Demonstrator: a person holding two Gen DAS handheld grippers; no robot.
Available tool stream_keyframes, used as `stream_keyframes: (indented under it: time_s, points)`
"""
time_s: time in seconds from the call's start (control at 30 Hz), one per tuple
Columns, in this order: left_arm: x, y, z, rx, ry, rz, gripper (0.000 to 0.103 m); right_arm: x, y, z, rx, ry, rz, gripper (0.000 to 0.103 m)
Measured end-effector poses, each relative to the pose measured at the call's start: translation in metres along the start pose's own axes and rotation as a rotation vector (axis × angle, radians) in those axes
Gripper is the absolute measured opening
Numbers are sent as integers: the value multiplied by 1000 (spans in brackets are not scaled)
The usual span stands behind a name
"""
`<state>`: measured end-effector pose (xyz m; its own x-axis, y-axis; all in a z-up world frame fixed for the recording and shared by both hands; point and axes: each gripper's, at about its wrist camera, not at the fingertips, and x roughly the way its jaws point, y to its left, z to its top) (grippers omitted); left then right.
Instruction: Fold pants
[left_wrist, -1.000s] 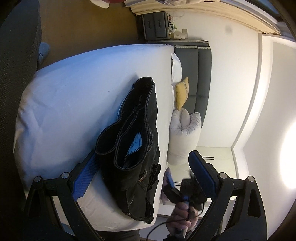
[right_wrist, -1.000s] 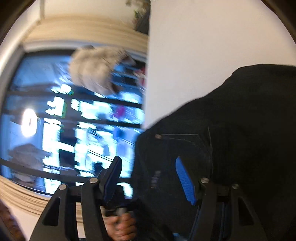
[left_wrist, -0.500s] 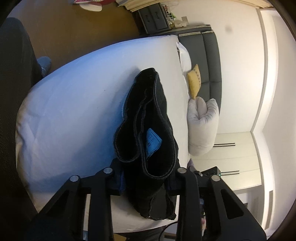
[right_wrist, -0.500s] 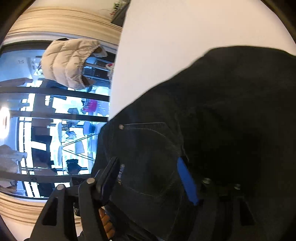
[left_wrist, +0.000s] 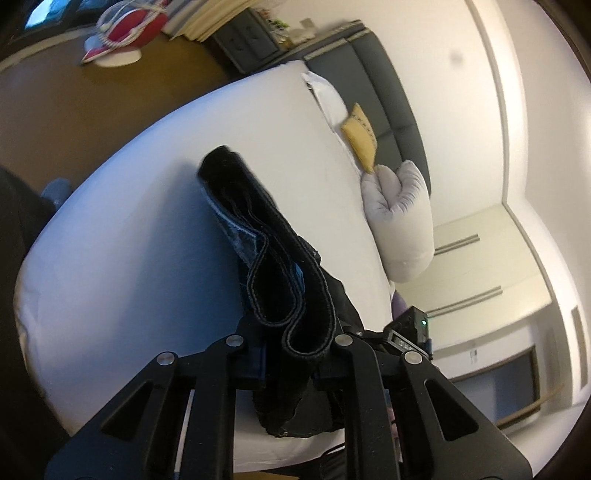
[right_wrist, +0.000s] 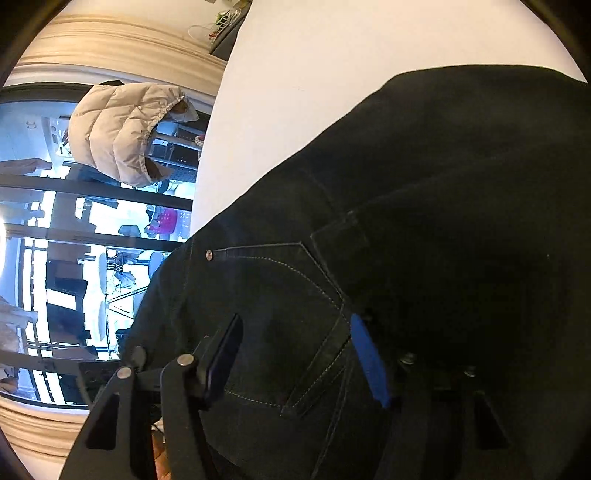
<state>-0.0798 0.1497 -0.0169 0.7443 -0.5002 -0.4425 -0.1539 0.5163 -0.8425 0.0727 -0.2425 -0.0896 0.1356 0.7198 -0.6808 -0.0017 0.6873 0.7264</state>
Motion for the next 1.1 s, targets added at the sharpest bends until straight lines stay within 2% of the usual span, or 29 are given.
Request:
stream_keyframes:
  time_s: [0.1, 0.17, 0.2, 0.23, 0.27, 0.3, 0.33, 0.37, 0.5, 0.67, 0.7, 0.73, 0.77, 0.8, 0.83, 0.9, 1.0, 1.1]
  points:
    - [4, -23, 1, 55, 4, -1, 14, -1, -4, -1, -12, -4, -4, 64]
    - [9, -40, -1, 97, 11, -1, 14, -2, -5, -1, -18, -7, -10, 57]
    - [13, -49, -2, 115, 17, -2, 14, -2, -7, -1, -20, -8, -28, 43]
    - [16, -55, -2, 126, 20, -2, 14, -4, -11, 0, -13, -11, -48, 16]
    - [20, -64, -3, 144, 24, 1, 14, -4, -18, 0, 2, -13, -75, 0]
    - [23, -72, -4, 161, 28, 4, 14, -6, -29, -1, 32, -15, -59, 0]
    - [27, -80, -6, 178, 34, 8, 14, -8, -42, -2, 77, -16, 19, 0]
    - [30, -86, -6, 191, 38, 12, 14, -9, -50, -3, 101, -17, 61, 0]
    - [45, -113, -10, 252, 48, 33, 14, -11, -48, -4, 70, -35, 42, 0]
    - [69, -161, -23, 374, 72, 52, 14, -16, -55, -3, 81, -26, 107, 0]
    - [73, -169, -26, 398, 78, 53, 14, -22, -53, -2, 77, -33, 125, 13]
    - [78, -178, -31, 435, 90, 53, 14, -35, -49, -1, 65, -62, 162, 42]
    - [83, -186, -35, 460, 99, 53, 14, -44, -45, -3, 52, -84, 195, 54]
    - [90, -196, -42, 490, 113, 52, 14, -58, -40, -3, 36, -115, 223, 70]
    - [100, -209, -50, 523, 131, 50, 14, -79, -32, -1, 0, -154, 240, 76]
    - [118, -227, -65, 582, 186, 36, 14, -109, -19, 2, -69, -174, 267, 78]
    - [144, -253, -91, 663, 232, 32, 14, -149, 0, 0, -172, -187, 281, 92]
    - [173, -281, -121, 760, 287, 23, 14, -169, 12, -3, -265, -198, 221, 96]
